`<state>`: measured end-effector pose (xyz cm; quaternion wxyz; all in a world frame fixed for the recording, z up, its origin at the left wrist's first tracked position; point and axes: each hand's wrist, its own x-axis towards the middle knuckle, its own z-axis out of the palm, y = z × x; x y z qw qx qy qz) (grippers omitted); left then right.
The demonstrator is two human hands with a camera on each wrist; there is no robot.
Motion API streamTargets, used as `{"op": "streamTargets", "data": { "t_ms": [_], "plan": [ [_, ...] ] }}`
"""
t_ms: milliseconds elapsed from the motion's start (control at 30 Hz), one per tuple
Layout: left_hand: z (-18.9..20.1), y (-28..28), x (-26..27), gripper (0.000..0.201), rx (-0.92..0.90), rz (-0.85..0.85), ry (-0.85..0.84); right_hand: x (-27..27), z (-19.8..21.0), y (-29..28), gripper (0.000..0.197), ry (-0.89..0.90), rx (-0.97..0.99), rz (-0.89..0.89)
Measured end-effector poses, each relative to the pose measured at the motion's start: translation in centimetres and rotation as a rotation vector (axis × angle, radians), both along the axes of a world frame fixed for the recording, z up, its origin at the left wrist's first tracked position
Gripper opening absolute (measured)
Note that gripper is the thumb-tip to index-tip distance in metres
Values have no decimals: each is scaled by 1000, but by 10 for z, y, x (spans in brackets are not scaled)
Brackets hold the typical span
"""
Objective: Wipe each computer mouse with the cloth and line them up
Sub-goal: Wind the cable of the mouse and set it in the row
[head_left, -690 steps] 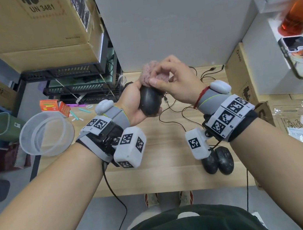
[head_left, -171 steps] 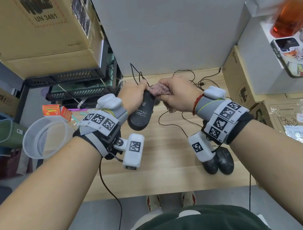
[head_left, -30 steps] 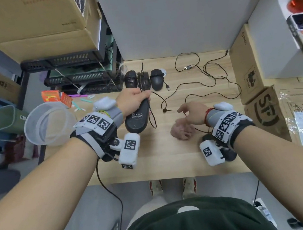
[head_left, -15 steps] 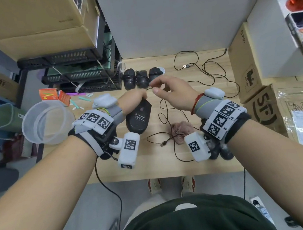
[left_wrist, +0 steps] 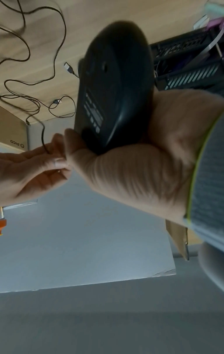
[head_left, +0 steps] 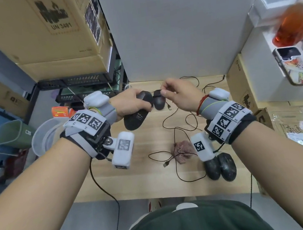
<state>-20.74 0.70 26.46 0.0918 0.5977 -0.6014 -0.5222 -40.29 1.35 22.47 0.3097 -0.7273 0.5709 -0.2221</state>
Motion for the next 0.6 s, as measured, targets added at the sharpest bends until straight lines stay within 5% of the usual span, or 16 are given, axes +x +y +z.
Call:
{"op": "streamTargets", "data": {
  "t_ms": [100, 233, 600],
  "plan": [
    [3, 1, 4, 15, 135, 41, 102, -5, 7, -7, 15, -34, -27, -50],
    [5, 3, 9, 39, 228, 115, 209, -9, 9, -15, 16, -19, -115, -154],
    [9, 3, 16, 27, 188, 267, 616, -1, -1, -15, 31, -24, 26, -182]
  ]
}}
